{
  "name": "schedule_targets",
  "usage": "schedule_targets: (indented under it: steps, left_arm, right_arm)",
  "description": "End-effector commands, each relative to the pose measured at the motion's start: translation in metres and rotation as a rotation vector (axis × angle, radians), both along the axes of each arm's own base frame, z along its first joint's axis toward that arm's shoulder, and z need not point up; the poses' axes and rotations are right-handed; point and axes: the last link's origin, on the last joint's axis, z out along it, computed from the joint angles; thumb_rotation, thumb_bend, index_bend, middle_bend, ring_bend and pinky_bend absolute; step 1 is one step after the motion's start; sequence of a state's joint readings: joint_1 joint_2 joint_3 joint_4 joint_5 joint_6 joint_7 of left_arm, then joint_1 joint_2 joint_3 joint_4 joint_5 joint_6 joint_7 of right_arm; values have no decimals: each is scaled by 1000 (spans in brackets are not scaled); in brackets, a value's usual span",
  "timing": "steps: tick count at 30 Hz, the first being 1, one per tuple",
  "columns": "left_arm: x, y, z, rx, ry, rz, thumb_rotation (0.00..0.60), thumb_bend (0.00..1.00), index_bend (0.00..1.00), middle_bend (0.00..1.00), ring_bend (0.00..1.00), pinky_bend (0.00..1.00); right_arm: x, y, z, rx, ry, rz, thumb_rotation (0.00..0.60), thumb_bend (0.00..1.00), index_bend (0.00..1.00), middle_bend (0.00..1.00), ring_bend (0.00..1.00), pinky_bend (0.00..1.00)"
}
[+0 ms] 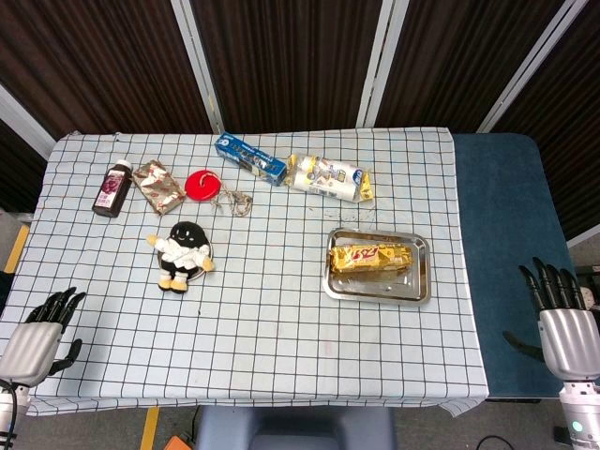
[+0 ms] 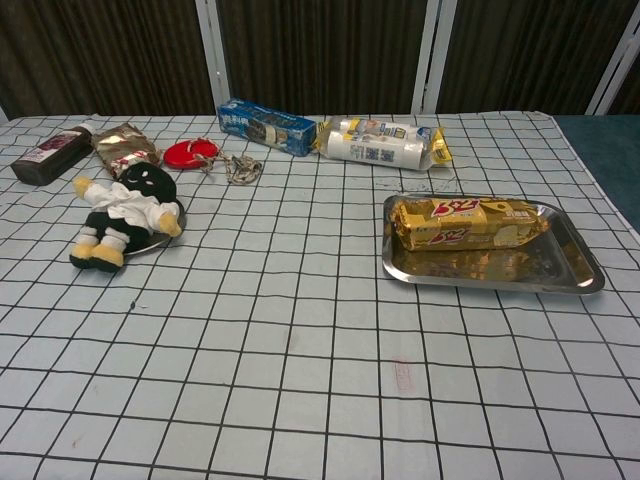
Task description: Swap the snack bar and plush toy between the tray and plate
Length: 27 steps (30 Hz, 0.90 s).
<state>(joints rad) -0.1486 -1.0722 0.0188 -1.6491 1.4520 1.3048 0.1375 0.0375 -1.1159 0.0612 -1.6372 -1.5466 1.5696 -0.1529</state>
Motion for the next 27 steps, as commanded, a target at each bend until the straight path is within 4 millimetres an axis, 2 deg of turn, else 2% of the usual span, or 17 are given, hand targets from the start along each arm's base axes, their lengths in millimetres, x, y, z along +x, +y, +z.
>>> schedule_targets:
  steps: [1, 12, 18, 20, 21, 27]
  left_arm:
    - [1, 0, 0, 0, -2, -6, 600, 469, 0, 0, 0, 181]
    - [5, 3, 5, 57, -31, -85, 600, 467, 0, 0, 0, 181]
    - [5, 0, 8, 58, -58, -69, 600, 465, 0, 0, 0, 181]
    - [7, -2, 11, 61, -59, -76, 600, 465, 0, 0, 0, 181]
    - [12, -4, 14, 75, -52, -106, 600, 465, 0, 0, 0, 182]
    - [12, -6, 16, 84, -46, -106, 600, 460, 0, 0, 0, 182]
  right_arm:
    - [0, 0, -1, 3, 3, 1, 600, 62, 6, 0, 0, 152]
    - [0, -5, -5, 45, -31, 9, 600, 62, 0, 0, 0, 118]
    - [8, -21, -9, 73, -102, 79, 600, 62, 88, 25, 20, 93]
    - [12, -32, -12, 119, -120, 90, 600, 64, 140, 69, 45, 92]
    - [19, -50, -20, 217, -129, 87, 600, 67, 160, 99, 62, 92]
    - [34, -99, -37, 347, -72, 68, 600, 74, 175, 136, 79, 92]
